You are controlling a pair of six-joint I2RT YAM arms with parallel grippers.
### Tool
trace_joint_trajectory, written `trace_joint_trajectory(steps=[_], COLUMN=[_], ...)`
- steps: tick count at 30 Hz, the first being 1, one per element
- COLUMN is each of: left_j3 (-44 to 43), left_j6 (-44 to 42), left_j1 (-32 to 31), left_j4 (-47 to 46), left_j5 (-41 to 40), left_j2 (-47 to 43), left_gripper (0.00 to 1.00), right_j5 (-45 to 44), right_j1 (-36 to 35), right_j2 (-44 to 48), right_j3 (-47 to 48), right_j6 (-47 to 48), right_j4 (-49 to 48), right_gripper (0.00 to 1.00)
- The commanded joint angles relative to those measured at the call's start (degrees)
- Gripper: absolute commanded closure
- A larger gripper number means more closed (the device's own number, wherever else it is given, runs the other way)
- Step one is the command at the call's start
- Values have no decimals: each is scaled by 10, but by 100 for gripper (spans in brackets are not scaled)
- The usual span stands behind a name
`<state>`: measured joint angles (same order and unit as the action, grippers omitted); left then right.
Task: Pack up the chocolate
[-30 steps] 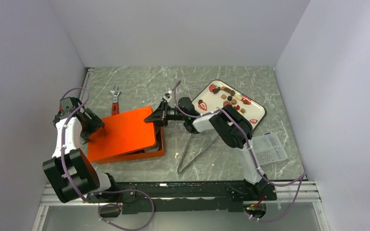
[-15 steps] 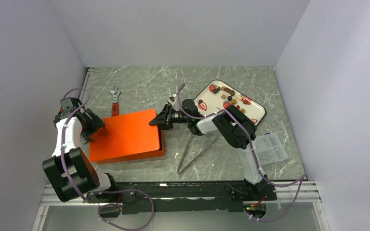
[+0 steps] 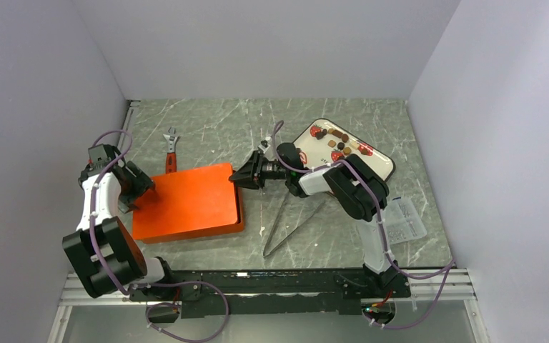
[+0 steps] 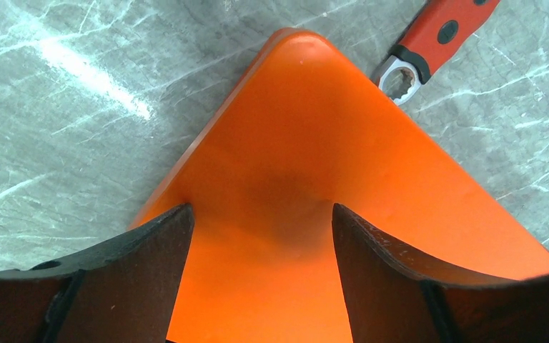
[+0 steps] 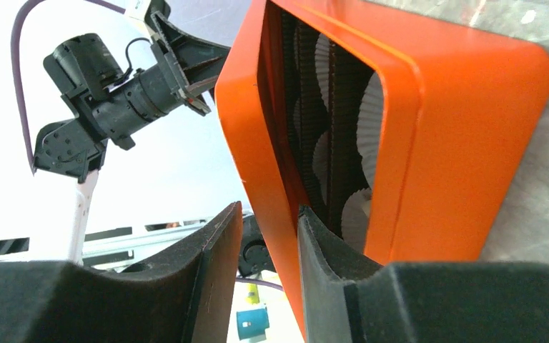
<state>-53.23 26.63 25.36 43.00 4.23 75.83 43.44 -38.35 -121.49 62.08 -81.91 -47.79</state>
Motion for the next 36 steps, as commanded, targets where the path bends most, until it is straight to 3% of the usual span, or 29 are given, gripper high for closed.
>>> trace_joint_trajectory(steps=[1, 30, 36], left_j3=[-2, -107, -144], left_j6=[4, 43, 17], left_j1=[0, -71, -69], left_j4=[-36, -2, 38], left_j5=[20, 57, -38], left_j2=[30, 68, 41], left_gripper=[24, 25, 20], right_j5=[-3, -69, -76], right_j1=[9, 26, 32], right_j2=[21, 36, 41], right_j3=[25, 118, 122], right_j6=[18, 175, 199], right_j4=[15, 295, 319], right_gripper=[63, 61, 60])
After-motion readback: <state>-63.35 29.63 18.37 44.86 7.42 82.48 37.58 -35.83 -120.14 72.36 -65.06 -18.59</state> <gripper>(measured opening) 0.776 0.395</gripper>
